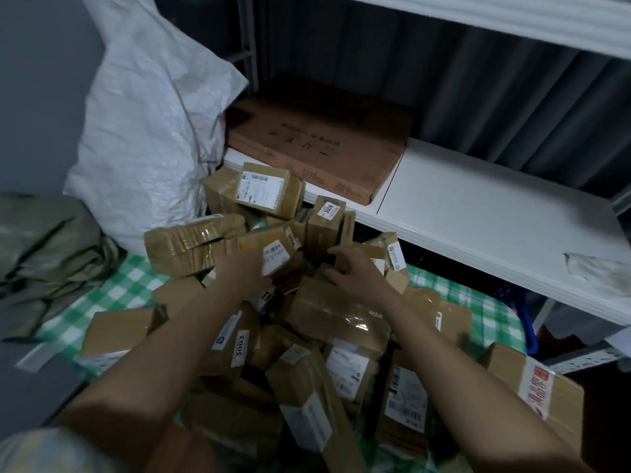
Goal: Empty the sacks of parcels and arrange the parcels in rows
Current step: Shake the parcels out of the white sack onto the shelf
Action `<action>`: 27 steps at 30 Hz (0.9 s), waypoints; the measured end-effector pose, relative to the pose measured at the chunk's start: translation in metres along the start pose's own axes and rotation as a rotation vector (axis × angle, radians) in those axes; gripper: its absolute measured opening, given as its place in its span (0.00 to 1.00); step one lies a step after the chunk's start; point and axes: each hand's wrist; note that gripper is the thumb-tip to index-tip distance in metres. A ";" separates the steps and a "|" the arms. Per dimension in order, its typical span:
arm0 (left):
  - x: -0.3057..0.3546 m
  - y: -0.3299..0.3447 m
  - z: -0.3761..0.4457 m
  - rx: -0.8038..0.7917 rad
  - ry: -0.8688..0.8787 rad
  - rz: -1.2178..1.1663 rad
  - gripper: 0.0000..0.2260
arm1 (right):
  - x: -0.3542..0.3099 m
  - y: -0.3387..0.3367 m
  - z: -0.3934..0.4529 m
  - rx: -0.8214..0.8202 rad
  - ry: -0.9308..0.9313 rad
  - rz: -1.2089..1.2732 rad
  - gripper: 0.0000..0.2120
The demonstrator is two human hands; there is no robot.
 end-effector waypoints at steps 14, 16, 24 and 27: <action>-0.001 -0.045 0.078 0.051 0.131 -0.145 0.22 | -0.004 -0.016 0.082 0.247 0.258 0.073 0.06; 0.004 -0.052 0.094 0.050 0.169 -0.140 0.21 | 0.001 -0.018 0.097 0.285 0.351 0.100 0.10; 0.048 -0.049 0.147 0.011 0.510 -0.245 0.17 | 0.054 -0.037 0.120 0.383 0.706 0.139 0.22; 0.072 -0.043 0.158 -0.052 0.631 -0.277 0.15 | 0.084 -0.049 0.108 0.366 0.745 0.046 0.19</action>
Point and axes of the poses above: each hand's wrist, its own z-axis towards the middle knuckle, its own y-axis out of the palm, x = y × z, and after that the axes turned 1 degree about z, right-handed
